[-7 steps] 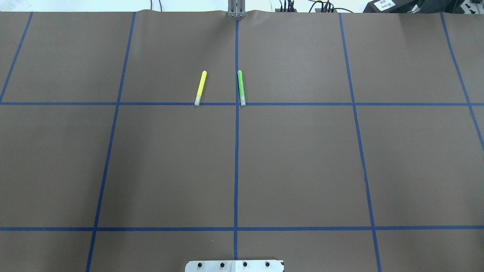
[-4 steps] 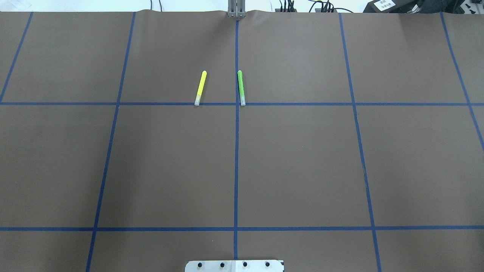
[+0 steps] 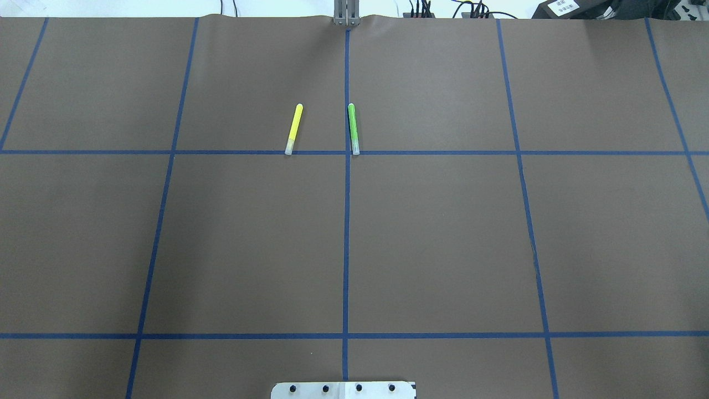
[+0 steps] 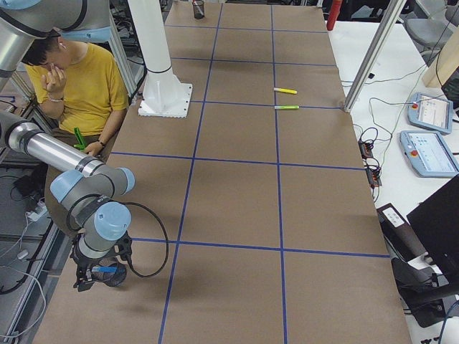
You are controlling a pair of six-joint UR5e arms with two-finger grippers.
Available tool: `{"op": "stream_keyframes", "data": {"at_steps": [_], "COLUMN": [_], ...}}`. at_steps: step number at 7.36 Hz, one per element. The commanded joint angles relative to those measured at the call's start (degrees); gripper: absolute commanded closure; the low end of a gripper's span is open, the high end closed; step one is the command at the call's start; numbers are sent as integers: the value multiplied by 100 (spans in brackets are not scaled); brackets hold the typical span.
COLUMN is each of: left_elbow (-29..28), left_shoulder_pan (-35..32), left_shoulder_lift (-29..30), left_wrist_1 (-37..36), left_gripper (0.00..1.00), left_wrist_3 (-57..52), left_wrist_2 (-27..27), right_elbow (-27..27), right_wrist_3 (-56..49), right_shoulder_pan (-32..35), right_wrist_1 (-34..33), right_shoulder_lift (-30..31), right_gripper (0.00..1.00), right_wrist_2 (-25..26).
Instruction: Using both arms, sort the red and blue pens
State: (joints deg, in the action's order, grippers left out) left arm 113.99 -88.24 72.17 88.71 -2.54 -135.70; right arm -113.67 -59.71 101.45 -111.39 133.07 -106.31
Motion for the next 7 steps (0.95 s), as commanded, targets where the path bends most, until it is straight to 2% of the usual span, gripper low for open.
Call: {"op": "stream_keyframes", "data": {"at_steps": [1,3,4,6,7], "left_elbow": [-9,-9,-18,-44,-61], "left_shoulder_pan": [0,0,0,0,0], "left_shoulder_lift": [-1,7,7,16,16], "left_wrist_1": [-3,6,-2,6,-2], "left_gripper": [0,0,0,0,0], "left_wrist_3": [17,34,34,43,43], "left_wrist_2": [0,8,8,8,8], "right_elbow": [11,38,142,598,696], "right_wrist_3": [47,475,538,635,1027], "right_shoulder_pan": [-3,-3,-3,-11,-38], "right_wrist_1": [-66,3,12,21,21], "right_shoulder_lift": [-586,-1088,-1465,-2255,-2599], "right_gripper": [2,2,1,1,1], "right_wrist_2": [-170,-845,-1344,-2416,-2717]}}
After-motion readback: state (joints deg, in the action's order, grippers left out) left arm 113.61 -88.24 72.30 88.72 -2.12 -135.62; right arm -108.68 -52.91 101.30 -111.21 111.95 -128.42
